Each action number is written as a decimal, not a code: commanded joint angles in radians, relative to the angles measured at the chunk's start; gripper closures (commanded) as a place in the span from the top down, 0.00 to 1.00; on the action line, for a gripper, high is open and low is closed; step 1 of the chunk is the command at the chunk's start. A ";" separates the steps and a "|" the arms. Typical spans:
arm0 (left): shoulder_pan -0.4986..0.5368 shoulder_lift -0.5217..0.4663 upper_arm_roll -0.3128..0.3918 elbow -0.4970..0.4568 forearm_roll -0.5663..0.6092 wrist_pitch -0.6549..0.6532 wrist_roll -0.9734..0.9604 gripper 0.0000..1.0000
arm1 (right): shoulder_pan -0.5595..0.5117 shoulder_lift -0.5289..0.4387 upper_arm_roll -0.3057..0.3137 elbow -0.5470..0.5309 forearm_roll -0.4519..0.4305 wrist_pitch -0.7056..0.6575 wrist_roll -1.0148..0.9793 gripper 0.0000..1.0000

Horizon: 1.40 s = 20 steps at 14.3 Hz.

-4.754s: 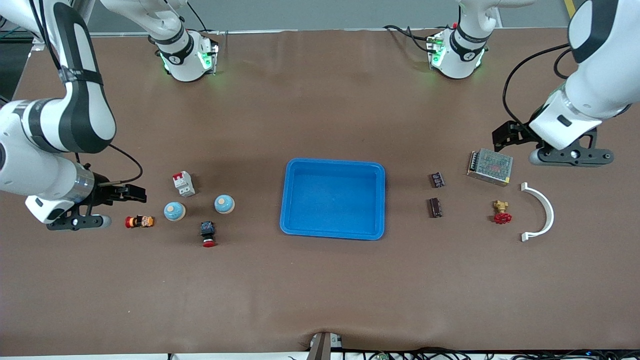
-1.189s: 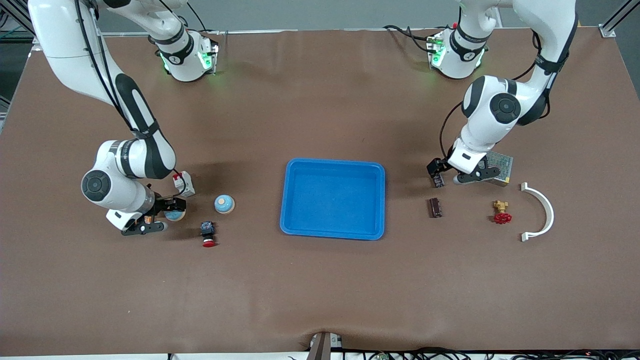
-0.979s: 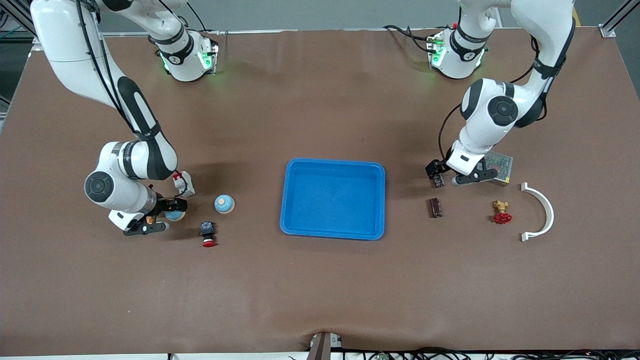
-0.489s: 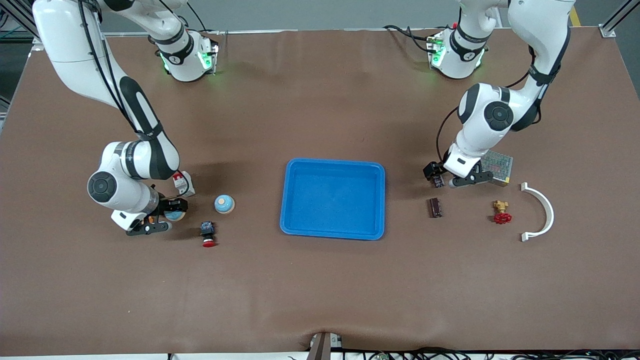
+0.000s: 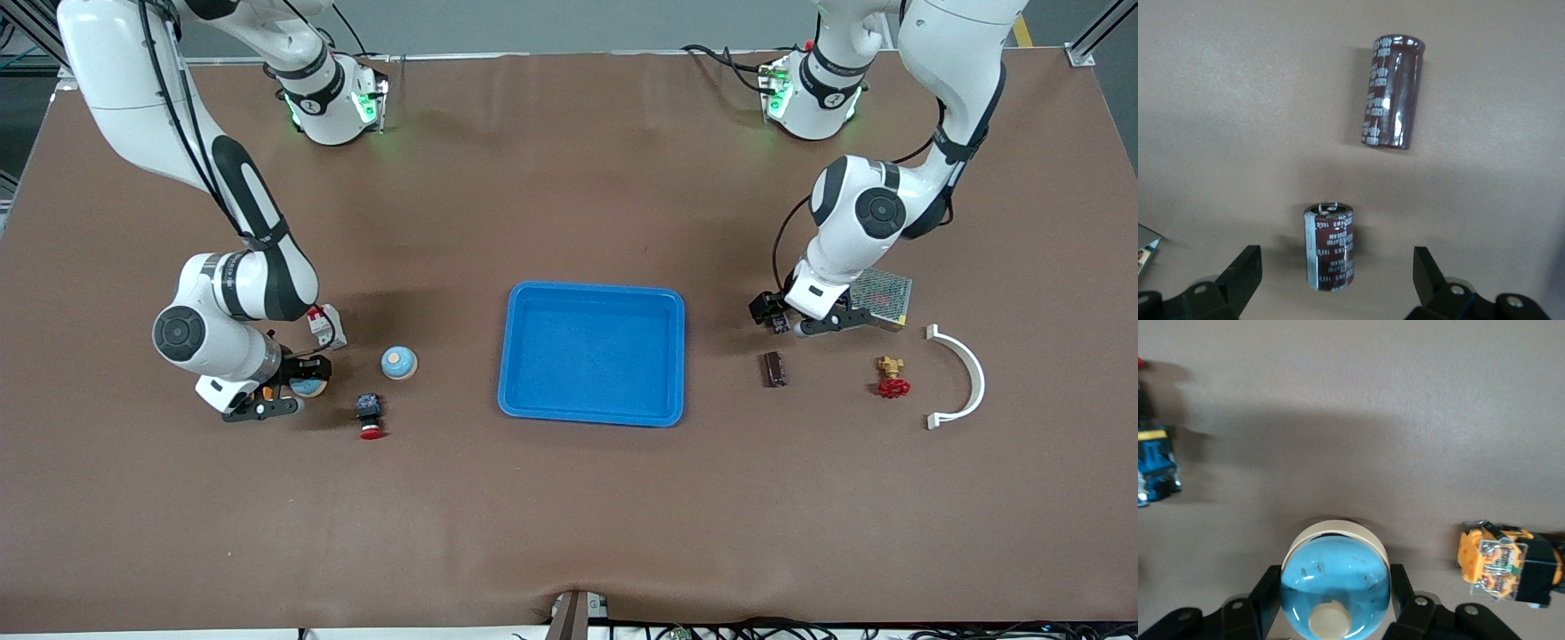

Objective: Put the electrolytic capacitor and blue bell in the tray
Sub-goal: 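Close the right gripper on the blue bell while the left gripper grasps a capacitor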

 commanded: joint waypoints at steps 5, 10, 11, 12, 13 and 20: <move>0.003 0.018 0.001 0.001 0.021 0.036 -0.005 0.98 | 0.041 -0.010 0.002 0.202 0.018 -0.308 0.159 0.58; 0.005 0.015 0.001 -0.001 0.024 0.033 -0.003 0.67 | 0.181 -0.044 0.005 0.242 0.023 -0.401 0.472 0.58; 0.005 0.015 0.001 -0.001 0.027 0.032 -0.005 0.63 | 0.202 -0.047 0.008 0.242 0.050 -0.404 0.520 0.58; 0.005 0.015 0.001 -0.002 0.027 0.030 -0.005 0.60 | 0.218 -0.055 0.012 0.248 0.084 -0.406 0.552 0.58; 0.003 0.014 0.003 -0.002 0.027 0.028 -0.005 0.53 | 0.238 -0.058 0.013 0.251 0.116 -0.412 0.586 0.58; 0.000 0.012 0.003 -0.004 0.035 0.027 -0.005 0.13 | 0.391 -0.055 0.010 0.297 0.202 -0.423 0.830 0.58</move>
